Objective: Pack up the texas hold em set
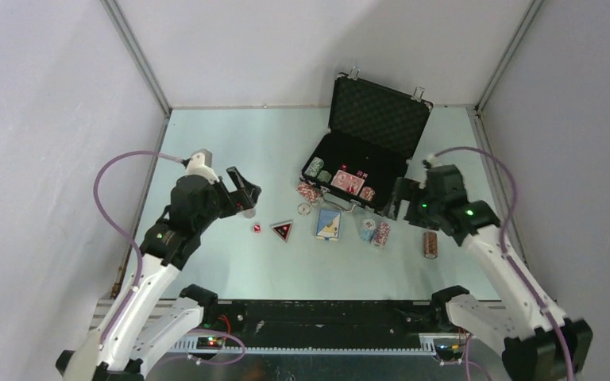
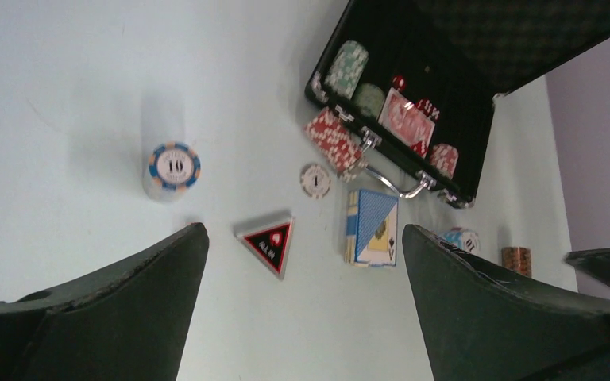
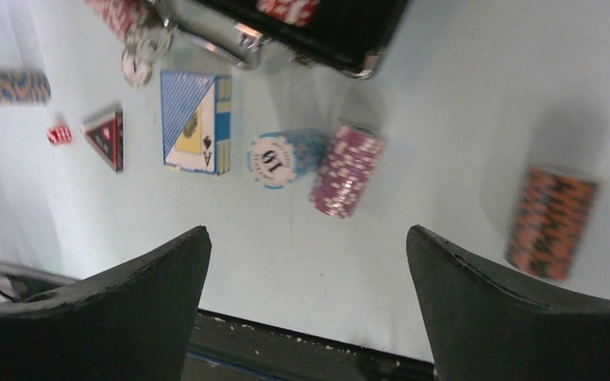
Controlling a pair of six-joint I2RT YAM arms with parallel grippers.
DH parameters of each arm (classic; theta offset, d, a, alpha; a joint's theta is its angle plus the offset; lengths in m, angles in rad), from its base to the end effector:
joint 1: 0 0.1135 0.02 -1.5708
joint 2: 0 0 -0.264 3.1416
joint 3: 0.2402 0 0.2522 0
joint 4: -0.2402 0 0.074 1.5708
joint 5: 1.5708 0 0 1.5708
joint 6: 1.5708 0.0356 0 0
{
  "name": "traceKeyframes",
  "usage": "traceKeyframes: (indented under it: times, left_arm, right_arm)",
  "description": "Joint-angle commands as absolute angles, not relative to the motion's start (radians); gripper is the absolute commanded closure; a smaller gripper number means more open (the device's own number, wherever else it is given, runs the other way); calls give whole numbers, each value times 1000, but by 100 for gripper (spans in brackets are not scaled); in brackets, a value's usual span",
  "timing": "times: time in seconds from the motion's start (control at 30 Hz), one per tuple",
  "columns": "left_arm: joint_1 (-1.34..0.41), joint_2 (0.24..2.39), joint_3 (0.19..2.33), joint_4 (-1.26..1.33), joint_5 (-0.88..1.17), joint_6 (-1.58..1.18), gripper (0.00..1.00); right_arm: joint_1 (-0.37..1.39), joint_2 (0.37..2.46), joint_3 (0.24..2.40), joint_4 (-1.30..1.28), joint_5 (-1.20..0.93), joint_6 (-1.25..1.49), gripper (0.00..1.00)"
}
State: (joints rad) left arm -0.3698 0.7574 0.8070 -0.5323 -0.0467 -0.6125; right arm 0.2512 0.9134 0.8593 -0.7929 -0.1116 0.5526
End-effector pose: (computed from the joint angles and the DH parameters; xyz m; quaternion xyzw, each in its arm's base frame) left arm 0.1562 -0.0588 0.3161 -0.1155 0.8476 -0.2264 0.4657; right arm 0.1724 0.0483 0.2872 0.1207 0.9262 0.1863 0.3049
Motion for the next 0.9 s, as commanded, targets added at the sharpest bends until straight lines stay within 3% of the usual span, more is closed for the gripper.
traceKeyframes:
  times: [0.0,0.2,0.4,0.87]
  left_arm:
    - [-367,744,795,-385,-81,-492,0]
    - [-368,798,800,-324,-34,-486,3]
    - [-369,799,788,-284,-27,-489,4]
    - [-370,800,758,-261,24,-500,3]
  right_arm:
    - [397,1061,901,-617,-97,472,5]
    - [508,1249,968,-631,-5,412,13]
    - [551,1373,1000,-591,0,417,27]
    - [624,1561,1077,-688,130,431,36]
